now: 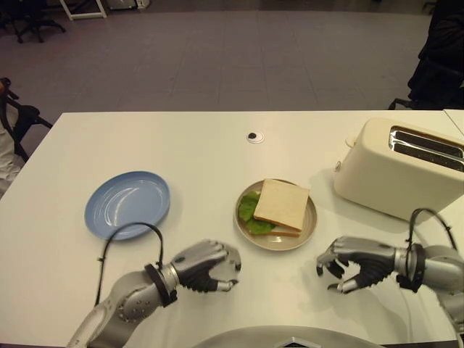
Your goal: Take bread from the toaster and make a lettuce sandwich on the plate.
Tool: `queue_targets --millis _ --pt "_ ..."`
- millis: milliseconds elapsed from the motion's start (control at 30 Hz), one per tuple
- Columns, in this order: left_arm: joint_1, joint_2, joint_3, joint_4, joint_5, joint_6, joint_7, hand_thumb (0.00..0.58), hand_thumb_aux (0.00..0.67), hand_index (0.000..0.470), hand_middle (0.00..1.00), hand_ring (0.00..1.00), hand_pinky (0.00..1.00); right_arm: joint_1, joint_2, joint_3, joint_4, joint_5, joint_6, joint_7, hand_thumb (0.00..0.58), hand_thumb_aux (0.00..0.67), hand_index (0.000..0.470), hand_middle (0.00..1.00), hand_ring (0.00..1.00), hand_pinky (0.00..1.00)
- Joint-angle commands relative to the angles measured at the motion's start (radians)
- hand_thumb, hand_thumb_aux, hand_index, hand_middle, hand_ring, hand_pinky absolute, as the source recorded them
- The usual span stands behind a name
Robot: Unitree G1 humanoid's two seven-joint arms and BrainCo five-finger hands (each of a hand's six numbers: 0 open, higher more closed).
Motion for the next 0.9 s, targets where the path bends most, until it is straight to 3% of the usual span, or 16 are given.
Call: queue_targets --millis 33,133,267,433,600,633,700,733,767,800,833,867,900 --pt "-0.090 -0.051 -0.081 0.113 0.218 0.008 0.077 0.580 0.670 0.470 1.00 1.00 1.00 -0.052 0.085 0.097 0.170 -0.258 -0.024 -0.152 0.580 0.670 0.470 1.00 1.00 1.00" --pt "-0.237 -0.126 -0.143 0.285 0.402 0.024 0.252 0.580 0.670 0.470 1.00 1.00 1.00 -0.132 0.176 0.190 0.364 -0.463 -0.001 -0.344 0.580 0.659 0.463 1.00 1.00 1.00" --pt "-0.431 -0.188 -0.193 0.483 0.593 0.127 0.444 0.580 0.670 0.470 1.00 1.00 1.00 -0.311 0.293 0.258 0.644 -0.509 0.041 -0.531 0.580 0.670 0.470 1.00 1.00 1.00" --pt "-0.641 -0.243 -0.189 0.712 0.592 0.180 0.613 0.580 0.670 0.470 1.00 1.00 1.00 -0.620 0.400 0.249 0.992 -0.464 0.104 -0.691 0.580 0.670 0.470 1.00 1.00 1.00" --pt "-0.780 -0.262 -0.220 0.911 0.572 0.171 0.717 0.580 0.670 0.470 1.00 1.00 1.00 -0.786 0.434 0.254 1.150 -0.441 0.063 -0.793 0.580 0.662 0.464 1.00 1.00 1.00" --pt "-0.771 -0.260 -0.224 0.893 0.563 0.167 0.722 0.580 0.670 0.470 1.00 1.00 1.00 -0.795 0.432 0.251 1.150 -0.425 0.035 -0.800 0.574 0.604 0.424 1.00 1.00 1.00" --pt "-0.725 -0.243 -0.231 0.798 0.550 0.170 0.708 0.580 0.670 0.470 1.00 1.00 1.00 -0.774 0.399 0.239 1.097 -0.387 -0.044 -0.800 0.563 0.554 0.389 1.00 1.00 1.00" --pt "-0.678 -0.236 -0.220 0.706 0.520 0.170 0.684 0.580 0.670 0.470 1.00 1.00 1.00 -0.737 0.369 0.224 1.034 -0.350 -0.087 -0.778 0.536 0.486 0.341 0.93 0.93 0.93" --pt "-0.616 -0.236 -0.197 0.590 0.455 0.163 0.647 0.571 0.589 0.413 1.00 1.00 1.00 -0.679 0.330 0.202 0.945 -0.300 -0.122 -0.747 0.516 0.447 0.313 0.84 0.84 0.84" --pt "-0.547 -0.241 -0.171 0.472 0.357 0.145 0.610 0.531 0.476 0.334 0.95 0.95 0.95 -0.595 0.283 0.178 0.829 -0.224 -0.150 -0.701 0.454 0.357 0.251 0.77 0.77 0.77" --pt "-0.484 -0.250 -0.150 0.372 0.244 0.126 0.575 0.408 0.305 0.214 0.81 0.81 0.81 -0.499 0.235 0.157 0.706 -0.127 -0.161 -0.646 0.027 0.016 0.011 0.42 0.42 0.42" --pt "-0.414 -0.270 -0.142 0.287 0.053 0.090 0.526 0.152 0.095 0.066 0.62 0.62 0.62 -0.384 0.181 0.145 0.566 0.000 -0.161 -0.588 0.000 0.000 0.000 0.11 0.11 0.11" --pt "-0.351 -0.292 -0.147 0.228 -0.146 0.059 0.473 0.000 0.000 0.000 0.23 0.23 0.23 -0.279 0.134 0.139 0.437 0.142 -0.147 -0.531 0.000 0.000 0.000 0.00 0.00 0.00"
